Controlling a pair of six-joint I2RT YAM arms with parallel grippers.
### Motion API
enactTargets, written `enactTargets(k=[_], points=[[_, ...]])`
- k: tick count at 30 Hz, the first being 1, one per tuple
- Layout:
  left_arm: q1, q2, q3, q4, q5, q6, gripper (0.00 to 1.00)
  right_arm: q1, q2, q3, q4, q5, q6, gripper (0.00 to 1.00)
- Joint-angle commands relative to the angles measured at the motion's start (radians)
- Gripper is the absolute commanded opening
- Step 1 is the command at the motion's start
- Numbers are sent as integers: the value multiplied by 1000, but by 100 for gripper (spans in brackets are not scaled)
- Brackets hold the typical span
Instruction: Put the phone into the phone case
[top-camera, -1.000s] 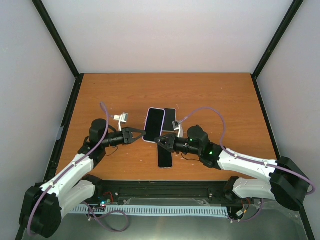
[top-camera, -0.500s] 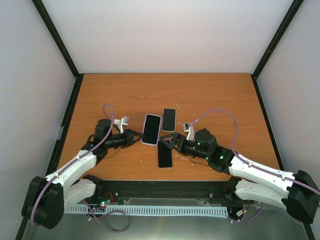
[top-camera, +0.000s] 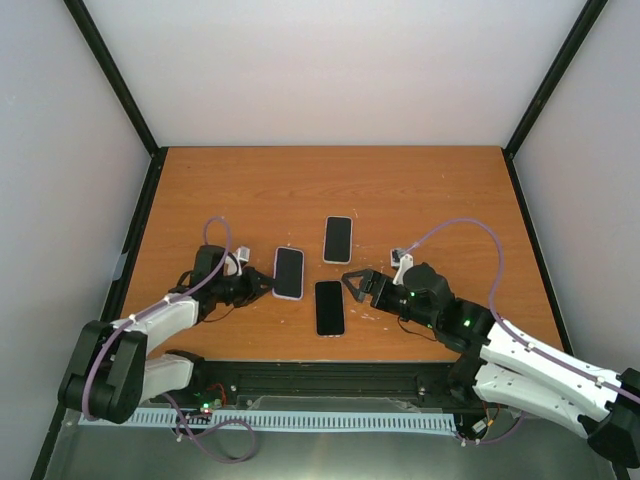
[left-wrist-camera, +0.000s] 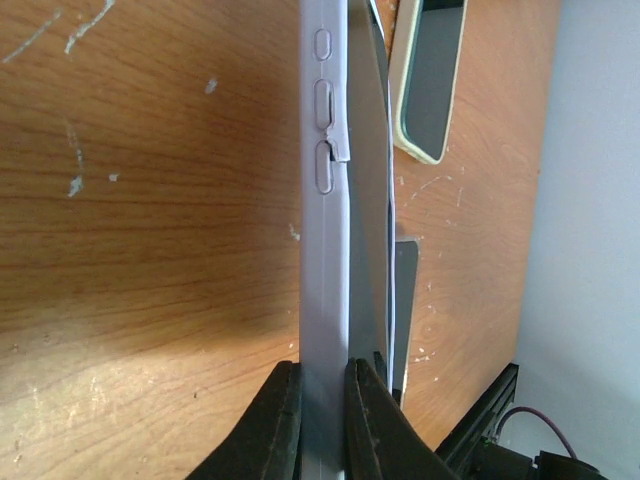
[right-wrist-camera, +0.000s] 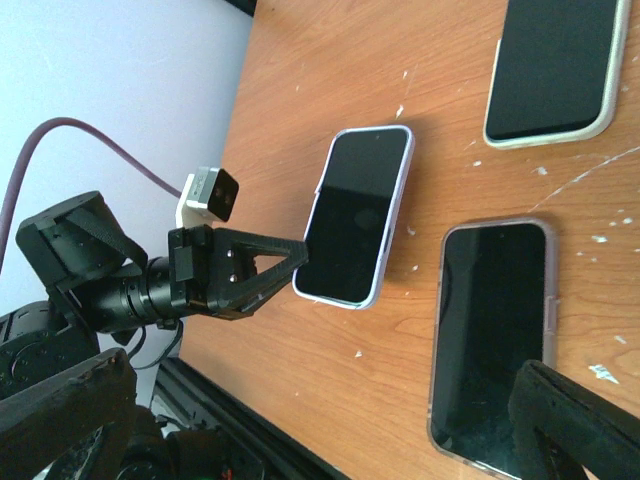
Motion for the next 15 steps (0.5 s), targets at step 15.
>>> enactTargets(k=[15], points=[[4, 56, -4, 60, -13, 34, 25, 2, -48, 85, -199, 171, -61, 100]])
